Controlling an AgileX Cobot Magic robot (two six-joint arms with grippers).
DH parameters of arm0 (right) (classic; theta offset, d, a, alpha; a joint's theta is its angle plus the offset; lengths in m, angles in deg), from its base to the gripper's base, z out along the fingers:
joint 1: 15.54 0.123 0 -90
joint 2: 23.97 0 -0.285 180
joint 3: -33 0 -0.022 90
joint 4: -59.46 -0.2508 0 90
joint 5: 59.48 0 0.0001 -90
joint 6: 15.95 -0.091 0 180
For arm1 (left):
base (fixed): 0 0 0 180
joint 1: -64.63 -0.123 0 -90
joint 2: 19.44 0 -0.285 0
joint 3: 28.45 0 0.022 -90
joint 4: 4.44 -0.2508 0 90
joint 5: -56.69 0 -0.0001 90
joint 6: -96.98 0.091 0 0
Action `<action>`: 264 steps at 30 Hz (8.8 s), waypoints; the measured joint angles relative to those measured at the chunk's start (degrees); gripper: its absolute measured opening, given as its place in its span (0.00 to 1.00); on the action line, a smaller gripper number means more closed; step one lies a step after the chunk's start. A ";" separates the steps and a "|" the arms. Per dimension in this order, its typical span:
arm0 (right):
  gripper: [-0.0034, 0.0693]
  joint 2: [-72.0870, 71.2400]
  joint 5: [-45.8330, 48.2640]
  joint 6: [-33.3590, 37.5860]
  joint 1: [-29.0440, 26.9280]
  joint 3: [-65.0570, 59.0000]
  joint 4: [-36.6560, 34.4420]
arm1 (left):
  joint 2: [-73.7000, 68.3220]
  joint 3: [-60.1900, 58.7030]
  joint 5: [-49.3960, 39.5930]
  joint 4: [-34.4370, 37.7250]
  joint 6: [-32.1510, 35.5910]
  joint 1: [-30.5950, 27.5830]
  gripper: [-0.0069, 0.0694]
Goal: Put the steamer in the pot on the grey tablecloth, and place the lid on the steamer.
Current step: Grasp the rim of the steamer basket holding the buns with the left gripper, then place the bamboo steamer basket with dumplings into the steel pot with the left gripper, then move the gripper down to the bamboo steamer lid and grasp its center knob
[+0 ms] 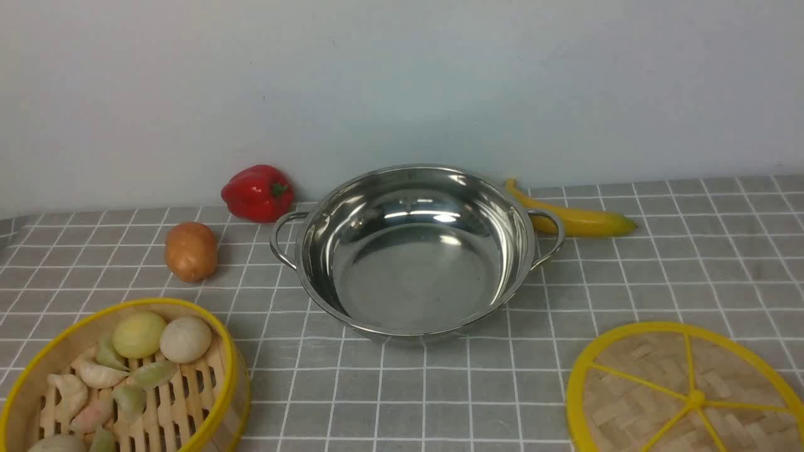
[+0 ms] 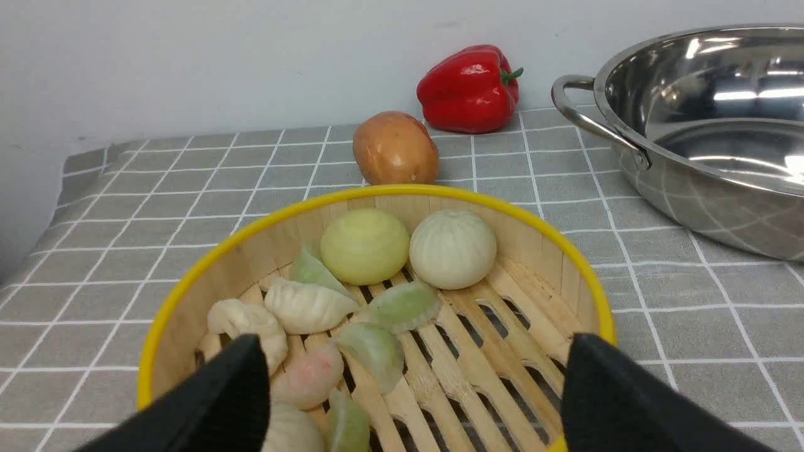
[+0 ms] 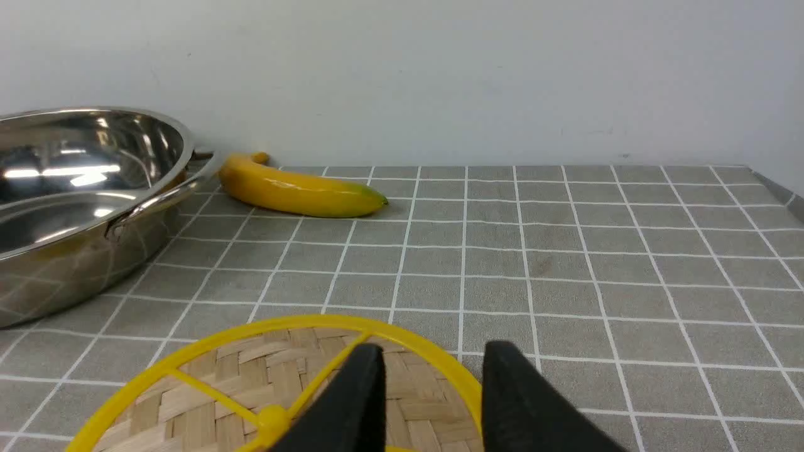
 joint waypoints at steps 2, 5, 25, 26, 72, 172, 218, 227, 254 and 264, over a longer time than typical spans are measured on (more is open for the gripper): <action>0.38 0.00 0.00 0.00 0.00 0.00 0.00 | 0.00 0.00 0.00 0.00 0.00 0.00 0.85; 0.38 0.00 0.00 0.00 0.00 0.00 0.00 | 0.00 0.00 0.00 0.00 0.00 0.00 0.85; 0.38 0.00 0.00 0.00 0.00 0.00 0.00 | 0.00 0.00 0.00 0.00 0.00 0.00 0.85; 0.38 0.00 0.00 0.00 0.00 0.00 0.00 | 0.00 0.00 0.00 0.00 0.00 0.00 0.85; 0.38 0.00 0.00 0.00 0.00 0.00 0.00 | -10.85 24.30 -11.93 21.92 2.65 0.00 0.85; 0.38 0.00 0.00 0.00 0.00 0.00 0.00 | -80.81 67.56 -51.04 10.62 20.42 8.43 0.13; 0.38 0.00 0.00 0.00 0.00 0.00 0.00 | -120.59 103.53 -47.63 4.09 43.42 33.39 0.13; 0.38 0.00 0.00 0.00 0.00 0.00 0.00 | -123.49 103.53 -44.00 4.07 43.42 33.39 0.13; 0.38 0.00 0.00 0.00 0.00 0.00 0.00 | -123.29 104.07 -45.75 3.20 41.22 33.39 0.85; 0.38 0.00 0.00 0.00 0.00 0.00 0.00 | -110.40 104.07 -46.11 -4.61 32.69 33.39 0.86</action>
